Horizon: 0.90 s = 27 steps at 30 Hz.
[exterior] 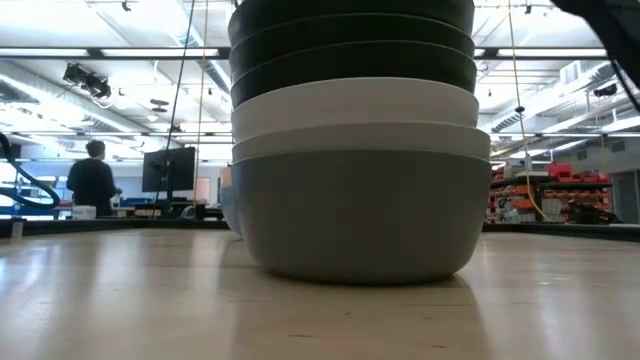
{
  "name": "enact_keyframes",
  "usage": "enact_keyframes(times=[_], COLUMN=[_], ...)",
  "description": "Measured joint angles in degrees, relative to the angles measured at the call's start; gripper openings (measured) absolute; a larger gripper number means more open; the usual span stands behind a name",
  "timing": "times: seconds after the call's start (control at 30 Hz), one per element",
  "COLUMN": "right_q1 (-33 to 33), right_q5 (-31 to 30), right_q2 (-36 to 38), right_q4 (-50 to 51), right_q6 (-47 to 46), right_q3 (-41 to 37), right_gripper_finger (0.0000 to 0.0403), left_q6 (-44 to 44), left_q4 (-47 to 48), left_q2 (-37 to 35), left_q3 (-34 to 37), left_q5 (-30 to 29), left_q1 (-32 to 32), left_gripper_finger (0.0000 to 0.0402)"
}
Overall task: Nest bowls inside each other
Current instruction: Stack the top stacked bowls on top of the black bowl
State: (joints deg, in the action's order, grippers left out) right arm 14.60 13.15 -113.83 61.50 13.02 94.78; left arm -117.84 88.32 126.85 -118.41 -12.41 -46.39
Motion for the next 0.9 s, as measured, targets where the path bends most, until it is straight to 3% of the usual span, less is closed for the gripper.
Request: enact_keyframes(times=[0.43, 0.7, 0.9], right_q1=[-2.99, -4.20, -5.43], right_q5=[-1.24, -1.30, -2.57], right_q2=[-8.47, -14.14, -14.42], right_q4=[6.75, 12.63, 13.47], right_q6=[4.10, 4.10, 5.03], right_q3=[23.22, 24.58, 24.52], right_gripper_finger=[0.0082, 0.0085, 0.0087], left_q6=[0.03, 0.00, 0.04], left_q4=[0.61, 0.67, 0.90], left_q2=[0.00, 0.00, 0.00], left_q3=[0.00, 0.00, 0.00], left_q5=[-0.01, -0.01, -0.01], left_q1=[0.00, -0.04, -0.07], left_gripper_finger=[0.0026, 0.0010, 0.0019])
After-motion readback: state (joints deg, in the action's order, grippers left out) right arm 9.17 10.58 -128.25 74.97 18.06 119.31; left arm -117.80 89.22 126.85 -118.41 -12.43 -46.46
